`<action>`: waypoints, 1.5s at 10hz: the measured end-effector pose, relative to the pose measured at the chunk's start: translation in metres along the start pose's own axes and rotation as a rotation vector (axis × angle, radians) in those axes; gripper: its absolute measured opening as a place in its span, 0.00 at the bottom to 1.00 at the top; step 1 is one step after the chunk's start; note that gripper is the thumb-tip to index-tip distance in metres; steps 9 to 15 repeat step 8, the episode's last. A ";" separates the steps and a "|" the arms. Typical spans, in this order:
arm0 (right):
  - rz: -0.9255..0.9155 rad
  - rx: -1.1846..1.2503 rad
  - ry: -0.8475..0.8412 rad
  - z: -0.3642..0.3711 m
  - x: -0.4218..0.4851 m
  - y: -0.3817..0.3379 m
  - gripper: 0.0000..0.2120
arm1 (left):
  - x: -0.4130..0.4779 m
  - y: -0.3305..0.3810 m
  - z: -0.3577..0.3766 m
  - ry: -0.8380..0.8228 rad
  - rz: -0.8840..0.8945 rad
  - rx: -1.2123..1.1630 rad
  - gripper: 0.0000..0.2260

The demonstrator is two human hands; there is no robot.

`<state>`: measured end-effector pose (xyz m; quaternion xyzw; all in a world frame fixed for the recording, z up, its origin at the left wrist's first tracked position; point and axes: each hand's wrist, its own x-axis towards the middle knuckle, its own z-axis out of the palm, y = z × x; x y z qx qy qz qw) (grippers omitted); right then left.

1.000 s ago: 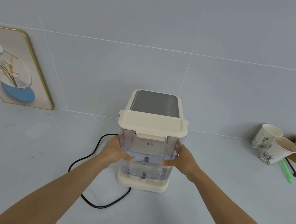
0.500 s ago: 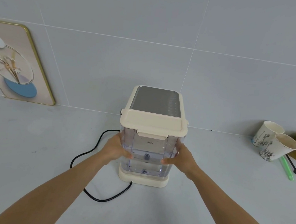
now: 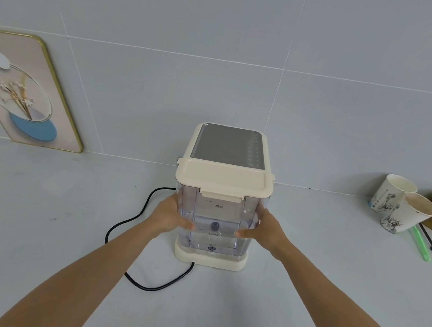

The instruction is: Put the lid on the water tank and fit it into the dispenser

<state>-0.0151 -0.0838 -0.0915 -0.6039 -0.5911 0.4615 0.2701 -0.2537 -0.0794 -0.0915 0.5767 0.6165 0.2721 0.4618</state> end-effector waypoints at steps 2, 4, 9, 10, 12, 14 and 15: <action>0.040 -0.014 0.003 0.001 0.000 0.001 0.43 | 0.000 -0.003 0.002 0.001 -0.007 0.003 0.38; 0.062 -0.071 0.000 0.000 -0.003 -0.002 0.47 | -0.003 -0.004 0.002 0.011 0.005 0.063 0.35; -0.175 -0.304 0.137 -0.017 -0.030 -0.039 0.56 | -0.031 0.018 0.000 0.351 0.314 0.281 0.55; -0.175 -0.304 0.137 -0.017 -0.030 -0.039 0.56 | -0.031 0.018 0.000 0.351 0.314 0.281 0.55; -0.175 -0.304 0.137 -0.017 -0.030 -0.039 0.56 | -0.031 0.018 0.000 0.351 0.314 0.281 0.55; -0.175 -0.304 0.137 -0.017 -0.030 -0.039 0.56 | -0.031 0.018 0.000 0.351 0.314 0.281 0.55; -0.175 -0.304 0.137 -0.017 -0.030 -0.039 0.56 | -0.031 0.018 0.000 0.351 0.314 0.281 0.55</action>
